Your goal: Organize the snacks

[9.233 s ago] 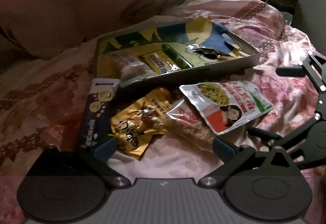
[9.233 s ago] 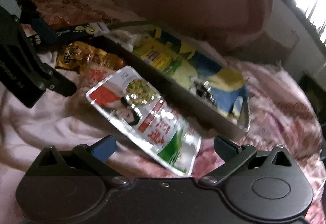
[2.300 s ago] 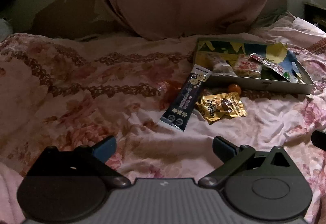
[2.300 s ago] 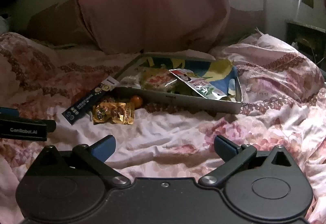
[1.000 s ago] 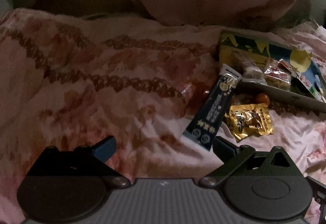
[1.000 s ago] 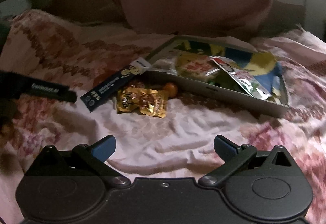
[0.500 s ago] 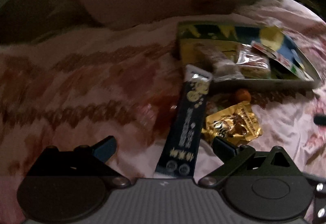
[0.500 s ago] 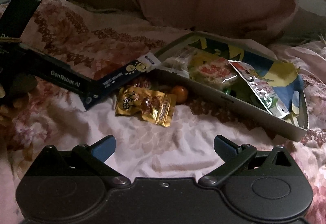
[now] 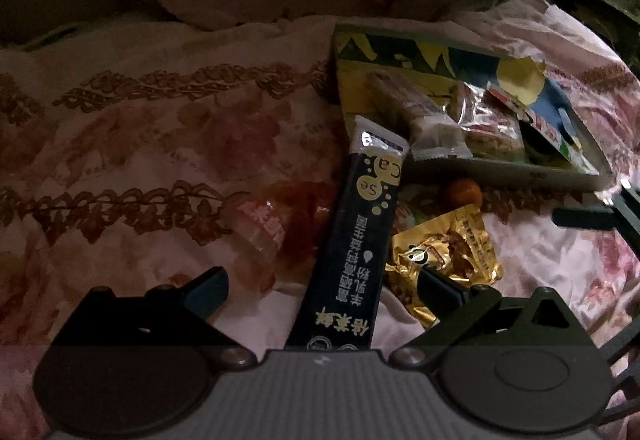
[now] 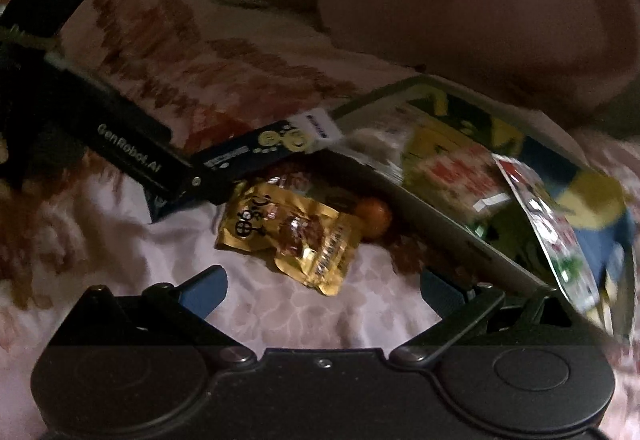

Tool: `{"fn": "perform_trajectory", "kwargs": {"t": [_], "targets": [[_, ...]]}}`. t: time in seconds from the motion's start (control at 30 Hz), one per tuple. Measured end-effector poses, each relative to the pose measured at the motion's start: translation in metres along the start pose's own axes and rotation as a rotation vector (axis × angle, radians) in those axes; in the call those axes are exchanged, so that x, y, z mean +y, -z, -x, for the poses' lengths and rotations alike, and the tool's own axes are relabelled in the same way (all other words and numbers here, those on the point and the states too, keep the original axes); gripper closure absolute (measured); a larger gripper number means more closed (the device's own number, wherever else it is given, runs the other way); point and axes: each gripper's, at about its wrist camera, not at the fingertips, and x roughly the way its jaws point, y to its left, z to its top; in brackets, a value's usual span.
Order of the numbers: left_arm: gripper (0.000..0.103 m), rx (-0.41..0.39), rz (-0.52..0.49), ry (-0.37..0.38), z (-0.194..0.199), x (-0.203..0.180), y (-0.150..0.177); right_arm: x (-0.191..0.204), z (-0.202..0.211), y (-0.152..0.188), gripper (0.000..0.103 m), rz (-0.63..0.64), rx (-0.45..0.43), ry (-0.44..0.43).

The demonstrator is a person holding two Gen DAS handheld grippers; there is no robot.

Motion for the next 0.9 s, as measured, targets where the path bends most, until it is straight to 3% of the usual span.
{"fn": "perform_trajectory", "kwargs": {"t": [0.3, 0.67, 0.9], "targets": [[0.001, 0.006, -0.015, 0.017, -0.006, 0.001, -0.001, 0.013, -0.034, -0.018, 0.001, 0.209, 0.055, -0.116], [0.001, 0.013, -0.022, 0.038, -0.011, 0.001, -0.002, 0.002, -0.069, -0.038, 0.001, 0.249, 0.091, -0.283], [0.001, 0.022, -0.005, 0.063, -0.011, 0.003, -0.002, -0.001, -0.067, -0.038, 0.013, 0.220, 0.119, -0.340]]}}
